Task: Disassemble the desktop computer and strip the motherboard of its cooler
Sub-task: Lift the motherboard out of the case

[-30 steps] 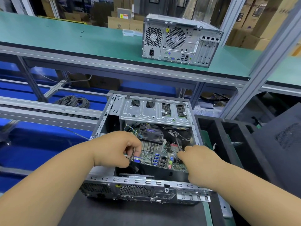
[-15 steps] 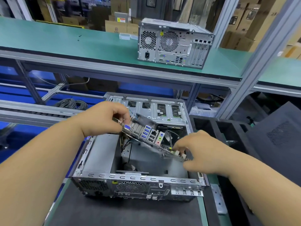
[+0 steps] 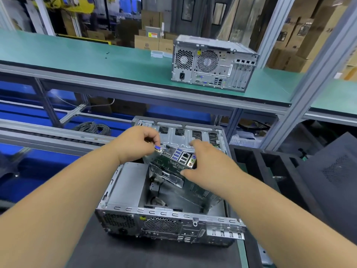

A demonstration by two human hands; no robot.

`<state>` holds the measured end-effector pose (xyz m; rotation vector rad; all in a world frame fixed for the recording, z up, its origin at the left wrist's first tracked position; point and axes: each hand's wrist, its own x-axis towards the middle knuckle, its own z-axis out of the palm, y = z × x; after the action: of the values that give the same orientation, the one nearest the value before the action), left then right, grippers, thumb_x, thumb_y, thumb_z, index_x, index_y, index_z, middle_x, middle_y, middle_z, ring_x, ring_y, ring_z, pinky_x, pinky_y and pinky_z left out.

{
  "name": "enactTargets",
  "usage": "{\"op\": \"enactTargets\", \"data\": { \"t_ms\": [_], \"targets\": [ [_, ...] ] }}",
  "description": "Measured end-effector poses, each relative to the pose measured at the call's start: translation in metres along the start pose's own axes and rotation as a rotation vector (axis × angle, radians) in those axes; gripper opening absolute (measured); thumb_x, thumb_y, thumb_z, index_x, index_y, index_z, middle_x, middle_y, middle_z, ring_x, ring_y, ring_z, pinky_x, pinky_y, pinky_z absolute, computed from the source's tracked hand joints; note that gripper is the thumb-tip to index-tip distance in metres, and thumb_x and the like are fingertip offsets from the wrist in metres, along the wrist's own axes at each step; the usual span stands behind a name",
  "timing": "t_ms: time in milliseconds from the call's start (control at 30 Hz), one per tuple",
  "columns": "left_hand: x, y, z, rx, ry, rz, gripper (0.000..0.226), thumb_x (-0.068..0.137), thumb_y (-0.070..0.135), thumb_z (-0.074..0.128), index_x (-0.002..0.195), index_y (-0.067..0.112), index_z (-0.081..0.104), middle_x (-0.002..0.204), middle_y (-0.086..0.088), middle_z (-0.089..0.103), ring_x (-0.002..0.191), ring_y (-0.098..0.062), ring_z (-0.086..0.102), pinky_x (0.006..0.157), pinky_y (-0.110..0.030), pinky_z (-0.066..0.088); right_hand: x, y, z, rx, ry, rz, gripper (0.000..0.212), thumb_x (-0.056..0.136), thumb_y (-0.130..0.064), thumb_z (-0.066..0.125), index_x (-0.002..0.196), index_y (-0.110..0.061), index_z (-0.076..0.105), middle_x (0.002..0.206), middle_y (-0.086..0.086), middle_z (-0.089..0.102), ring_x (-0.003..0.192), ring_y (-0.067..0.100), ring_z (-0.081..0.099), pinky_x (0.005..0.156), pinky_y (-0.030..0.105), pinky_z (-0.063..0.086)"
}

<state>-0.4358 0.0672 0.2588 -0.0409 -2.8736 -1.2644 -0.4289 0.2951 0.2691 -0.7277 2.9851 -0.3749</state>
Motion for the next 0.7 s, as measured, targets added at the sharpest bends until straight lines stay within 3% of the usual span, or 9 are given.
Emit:
{"op": "enactTargets", "data": {
  "t_ms": [67,167,233,300,367,433,567,700],
  "targets": [
    [-0.002,0.0,0.001,-0.025,0.012,0.0,0.029,0.074,-0.003,0.055,0.071,0.023,0.068,0.054,0.016,0.057,0.045,0.001,0.045,0.042,-0.009,0.036,0.008,-0.012,0.01,-0.065,0.03,-0.03,0.072,0.08,-0.053,0.068,0.137,-0.023,0.036,0.128,0.003,0.052,0.114,0.027,0.054,0.084,0.037,0.047],
    [-0.004,-0.001,0.003,-0.046,0.024,-0.02,0.03,0.074,-0.002,0.053,0.072,0.024,0.068,0.053,0.014,0.055,0.041,-0.002,0.042,0.041,-0.016,0.038,0.019,-0.025,0.022,-0.093,0.05,0.002,0.045,0.083,-0.048,0.069,0.11,-0.021,0.044,0.093,-0.002,0.052,0.098,0.028,0.059,0.068,0.033,0.039],
    [-0.007,-0.001,0.004,-0.059,0.062,-0.028,0.031,0.075,0.0,0.054,0.074,0.028,0.068,0.06,0.015,0.057,0.046,-0.002,0.046,0.044,-0.018,0.041,0.024,-0.028,0.023,-0.057,0.077,0.032,0.035,0.084,-0.044,0.068,0.096,-0.022,0.044,0.084,-0.004,0.048,0.092,0.027,0.059,0.065,0.031,0.036],
    [-0.01,-0.003,0.004,-0.086,0.138,0.006,0.037,0.076,0.0,0.056,0.084,0.034,0.067,0.085,0.018,0.058,0.069,0.0,0.055,0.057,-0.016,0.044,0.026,-0.027,0.02,-0.019,0.088,0.042,0.032,0.083,-0.042,0.069,0.097,-0.021,0.049,0.087,-0.004,0.053,0.088,0.026,0.058,0.065,0.031,0.038],
    [-0.014,-0.006,0.005,-0.161,0.194,0.047,0.049,0.076,-0.001,0.056,0.102,0.041,0.059,0.11,0.015,0.053,0.102,0.005,0.052,0.076,-0.014,0.039,0.027,-0.026,0.013,0.019,0.092,0.048,0.033,0.082,-0.041,0.07,0.102,-0.02,0.054,0.089,-0.003,0.056,0.085,0.024,0.056,0.065,0.031,0.041],
    [-0.017,-0.008,0.007,-0.275,0.235,0.045,0.055,0.075,0.0,0.055,0.112,0.041,0.053,0.12,0.011,0.051,0.115,0.0,0.047,0.083,-0.016,0.037,0.026,-0.024,0.002,0.041,0.098,0.044,0.032,0.082,-0.04,0.07,0.099,-0.019,0.054,0.088,-0.002,0.055,0.083,0.023,0.053,0.064,0.031,0.04],
    [-0.028,-0.008,0.016,-0.474,0.317,-0.034,0.045,0.068,0.021,0.058,0.109,0.039,0.053,0.119,0.008,0.052,0.112,-0.008,0.05,0.089,-0.029,0.043,0.021,-0.027,-0.027,0.06,0.135,0.046,0.034,0.083,-0.042,0.07,0.097,-0.015,0.052,0.088,0.0,0.055,0.083,0.024,0.053,0.063,0.033,0.04],
    [-0.039,-0.007,0.021,-0.562,0.34,-0.126,0.025,0.082,0.019,0.056,0.101,0.036,0.052,0.109,0.005,0.059,0.099,-0.015,0.058,0.077,-0.029,0.044,0.009,-0.031,-0.059,0.127,0.205,0.022,0.034,0.083,-0.041,0.071,0.1,-0.016,0.056,0.089,0.002,0.061,0.082,0.024,0.058,0.064,0.032,0.044]
  ]
}}
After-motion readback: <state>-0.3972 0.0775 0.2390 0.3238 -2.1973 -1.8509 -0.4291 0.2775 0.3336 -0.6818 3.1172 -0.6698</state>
